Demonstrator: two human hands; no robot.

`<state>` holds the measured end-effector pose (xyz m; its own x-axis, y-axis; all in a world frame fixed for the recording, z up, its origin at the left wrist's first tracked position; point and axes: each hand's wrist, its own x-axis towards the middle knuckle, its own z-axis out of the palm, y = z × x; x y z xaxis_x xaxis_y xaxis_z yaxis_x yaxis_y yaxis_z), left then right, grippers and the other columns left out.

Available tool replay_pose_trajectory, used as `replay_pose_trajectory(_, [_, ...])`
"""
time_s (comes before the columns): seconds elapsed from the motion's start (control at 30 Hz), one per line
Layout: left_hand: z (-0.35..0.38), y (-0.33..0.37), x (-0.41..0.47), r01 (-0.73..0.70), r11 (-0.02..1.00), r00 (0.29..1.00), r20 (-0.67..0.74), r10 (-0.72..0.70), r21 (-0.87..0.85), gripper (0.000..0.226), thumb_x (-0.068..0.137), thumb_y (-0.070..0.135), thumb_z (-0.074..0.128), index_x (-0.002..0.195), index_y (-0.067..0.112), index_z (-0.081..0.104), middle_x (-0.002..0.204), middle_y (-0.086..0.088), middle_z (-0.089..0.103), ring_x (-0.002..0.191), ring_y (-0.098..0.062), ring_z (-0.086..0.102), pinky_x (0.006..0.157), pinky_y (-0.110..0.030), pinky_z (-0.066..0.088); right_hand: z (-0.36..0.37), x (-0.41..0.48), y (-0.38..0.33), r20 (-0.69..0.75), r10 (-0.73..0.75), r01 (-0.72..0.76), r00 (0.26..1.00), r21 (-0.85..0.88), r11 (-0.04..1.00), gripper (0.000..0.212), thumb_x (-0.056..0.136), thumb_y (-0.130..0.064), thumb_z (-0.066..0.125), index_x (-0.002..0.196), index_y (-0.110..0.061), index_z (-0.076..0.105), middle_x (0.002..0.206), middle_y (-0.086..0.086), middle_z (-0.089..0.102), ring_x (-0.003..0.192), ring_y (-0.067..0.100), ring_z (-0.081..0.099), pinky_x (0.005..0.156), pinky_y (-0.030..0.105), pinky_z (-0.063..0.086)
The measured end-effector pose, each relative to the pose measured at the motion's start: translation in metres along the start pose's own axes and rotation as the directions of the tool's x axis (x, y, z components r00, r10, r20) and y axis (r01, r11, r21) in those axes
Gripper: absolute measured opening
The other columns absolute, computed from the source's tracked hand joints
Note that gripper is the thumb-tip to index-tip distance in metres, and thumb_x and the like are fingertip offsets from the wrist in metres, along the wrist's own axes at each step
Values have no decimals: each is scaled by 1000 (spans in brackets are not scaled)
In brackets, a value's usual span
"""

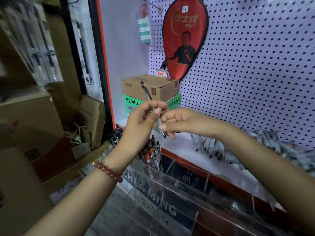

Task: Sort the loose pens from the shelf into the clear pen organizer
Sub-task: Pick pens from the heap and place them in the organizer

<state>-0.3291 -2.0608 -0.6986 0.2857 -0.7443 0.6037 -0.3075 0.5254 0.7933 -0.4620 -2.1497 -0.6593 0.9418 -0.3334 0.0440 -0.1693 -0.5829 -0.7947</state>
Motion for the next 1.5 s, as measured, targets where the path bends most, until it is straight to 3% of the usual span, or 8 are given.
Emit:
replay_pose_trajectory(0.2, [-2, -3, -2, 118, 993, 987, -107, -119, -19, 26, 99, 0, 42, 88, 16, 60, 70, -5, 60, 58, -6, 62, 69, -26, 54, -25, 2, 91, -361, 249, -317, 899, -142, 938, 14, 96, -20, 52, 100, -17, 65, 85, -5, 65, 78, 16, 61, 70, 20, 46])
replay_pose_trajectory(0.37, [-1, -3, -6, 206, 978, 976, -70, -208, -38, 29, 101, 4, 38, 87, 16, 61, 53, 10, 50, 42, -6, 48, 51, -22, 49, -30, -11, 144, -387, 296, -482, 873, -601, 638, 30, 90, -36, 62, 115, -20, 64, 113, -2, 58, 97, 12, 53, 87, 25, 44])
replay_pose_trajectory(0.5, [4, -2, -8, 229, 973, 971, -56, -231, -38, 30, 101, 1, 36, 86, 14, 60, 73, 0, 46, 41, -2, 41, 43, -18, 42, -19, -7, 133, -434, 273, -510, 859, -774, 374, 42, 87, -54, 56, 108, -18, 62, 111, 1, 52, 112, 22, 48, 92, 36, 41])
replay_pose_trajectory(0.63, [7, -1, -10, 229, 973, 973, -32, -229, -21, 30, 101, 0, 36, 88, 12, 60, 76, 0, 45, 40, -1, 39, 46, -23, 40, -12, -3, 131, -448, 281, -519, 849, -807, 283, 54, 87, -56, 55, 115, -11, 56, 120, 9, 53, 116, 26, 47, 93, 38, 41])
replay_pose_trajectory(0.87, [6, 3, -13, 221, 975, 975, -34, -221, 5, 31, 100, 0, 37, 86, 14, 60, 77, 0, 46, 44, 0, 41, 44, -16, 39, -15, -9, 131, -398, 303, -499, 866, -723, 477, 13, 89, -36, 57, 91, -25, 64, 82, -16, 56, 91, 12, 47, 105, 36, 21])
replay_pose_trajectory(1.07, [2, 2, -13, 215, 977, 976, -38, -215, 7, 34, 100, -1, 36, 86, 17, 61, 83, 2, 50, 46, 1, 38, 44, -15, 33, -6, -6, 142, -465, 205, -498, 861, -695, 519, 31, 89, -36, 55, 80, -11, 72, 87, 2, 73, 86, 15, 60, 89, 28, 13])
replay_pose_trajectory(1.27, [-3, 5, -11, 196, 981, 980, -45, -195, 8, 36, 100, -1, 34, 86, 18, 61, 84, 3, 51, 52, 6, 43, 48, -7, 32, -16, -5, 118, -551, 195, -405, 811, -289, 867, 20, 91, -23, 61, 73, -20, 54, 67, -6, 57, 68, 13, 56, 81, 29, 46])
replay_pose_trajectory(1.5, [-2, 4, -10, 220, 974, 972, -95, -216, 43, 29, 100, 1, 38, 92, 16, 61, 81, 4, 51, 53, 4, 41, 50, -9, 33, -20, -1, 46, -535, 31, -116, 844, -125, 985, 14, 95, -11, 51, 83, -8, 56, 57, -7, 52, 45, -3, 46, 61, 17, 45])
